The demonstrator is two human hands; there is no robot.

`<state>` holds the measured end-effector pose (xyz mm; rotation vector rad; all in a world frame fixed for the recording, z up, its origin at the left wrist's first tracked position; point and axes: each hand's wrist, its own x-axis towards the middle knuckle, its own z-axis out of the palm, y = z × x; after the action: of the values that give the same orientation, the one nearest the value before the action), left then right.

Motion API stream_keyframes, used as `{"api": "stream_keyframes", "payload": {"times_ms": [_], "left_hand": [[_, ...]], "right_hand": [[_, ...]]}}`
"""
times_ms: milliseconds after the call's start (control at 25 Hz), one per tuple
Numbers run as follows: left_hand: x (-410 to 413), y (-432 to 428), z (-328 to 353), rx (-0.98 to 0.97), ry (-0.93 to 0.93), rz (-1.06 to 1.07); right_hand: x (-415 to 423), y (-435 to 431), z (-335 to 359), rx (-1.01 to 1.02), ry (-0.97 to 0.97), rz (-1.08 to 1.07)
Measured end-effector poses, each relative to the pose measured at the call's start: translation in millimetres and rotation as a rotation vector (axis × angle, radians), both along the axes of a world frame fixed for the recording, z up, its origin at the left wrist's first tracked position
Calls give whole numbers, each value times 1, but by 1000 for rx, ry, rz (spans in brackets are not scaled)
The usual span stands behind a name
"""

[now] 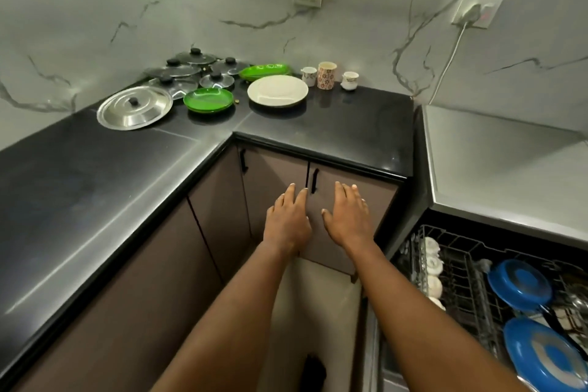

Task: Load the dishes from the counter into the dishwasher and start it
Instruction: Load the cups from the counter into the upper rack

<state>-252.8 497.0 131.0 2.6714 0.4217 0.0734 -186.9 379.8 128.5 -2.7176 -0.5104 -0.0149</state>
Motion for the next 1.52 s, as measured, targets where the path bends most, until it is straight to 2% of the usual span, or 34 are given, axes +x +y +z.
{"api": "stream_keyframes", "payload": {"times_ms": [360,680,1080,1280,1520], "left_hand": [[155,43,-2,31,52,-31],[289,72,-4,20,13,-72],[470,134,-10,-22,99,-290],[548,144,-17,-141,151,-340],[617,142,-29,-290,151,-276]], "right_hand": [[148,36,0,34,41,-50],[283,69,5,28,31,-56],[441,119,0,12,152,-225],[499,132,-6,78,213,-338],[577,133,-13,152,290,-373]]}}
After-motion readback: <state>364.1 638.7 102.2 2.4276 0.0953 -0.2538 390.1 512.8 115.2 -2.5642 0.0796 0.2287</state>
